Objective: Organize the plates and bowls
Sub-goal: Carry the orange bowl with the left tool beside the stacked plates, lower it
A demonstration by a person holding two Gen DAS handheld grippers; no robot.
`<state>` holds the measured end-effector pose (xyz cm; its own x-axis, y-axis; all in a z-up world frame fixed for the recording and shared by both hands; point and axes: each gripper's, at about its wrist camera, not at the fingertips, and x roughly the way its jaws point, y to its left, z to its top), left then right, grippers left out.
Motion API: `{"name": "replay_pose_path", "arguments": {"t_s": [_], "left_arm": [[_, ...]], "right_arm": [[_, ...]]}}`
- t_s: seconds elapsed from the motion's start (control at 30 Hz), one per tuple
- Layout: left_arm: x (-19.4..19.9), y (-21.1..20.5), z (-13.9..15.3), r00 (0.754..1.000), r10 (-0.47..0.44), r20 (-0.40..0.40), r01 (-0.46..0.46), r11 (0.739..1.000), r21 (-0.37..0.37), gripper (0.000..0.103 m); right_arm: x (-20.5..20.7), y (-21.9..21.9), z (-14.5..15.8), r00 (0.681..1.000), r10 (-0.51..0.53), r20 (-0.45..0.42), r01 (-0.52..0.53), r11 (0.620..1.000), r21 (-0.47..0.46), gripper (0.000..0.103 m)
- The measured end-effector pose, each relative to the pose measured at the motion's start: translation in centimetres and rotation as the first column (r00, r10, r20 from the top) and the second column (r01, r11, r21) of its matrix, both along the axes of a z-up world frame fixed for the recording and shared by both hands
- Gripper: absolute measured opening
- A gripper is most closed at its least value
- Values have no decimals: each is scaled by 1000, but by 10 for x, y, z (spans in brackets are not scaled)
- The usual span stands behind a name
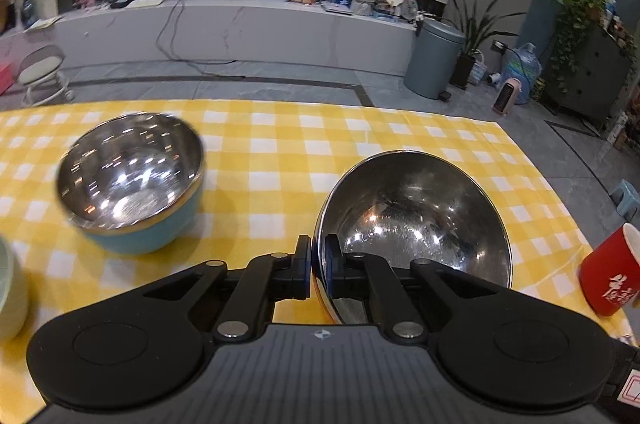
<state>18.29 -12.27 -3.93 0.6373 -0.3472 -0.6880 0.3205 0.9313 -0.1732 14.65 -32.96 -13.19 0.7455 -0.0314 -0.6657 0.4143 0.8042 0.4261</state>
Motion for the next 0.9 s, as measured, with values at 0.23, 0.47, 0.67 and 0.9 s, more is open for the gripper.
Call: {"name": "replay_pose_path", "arguments": {"t_s": [0.23,0.47,0.67,0.9], "left_arm": [[-33,28,28,998,38,-48,-40,999,-28,7],[-75,50,49,997,61,-56,-65,995,-75,7],[-106,65,49,995,67,-78,-75,992,-102,7],[-132,77,25,983,83,-165,-98,991,-86,7]], "right_arm": [[-36,14,33,998,60,19,-60,998,0,12],[-86,28,64,993,111,42,-111,994,-5,13],[-128,33,68,989,140,47,-141,990,18,14],[-158,35,47,984,175,-35,-171,982,80,13]]}}
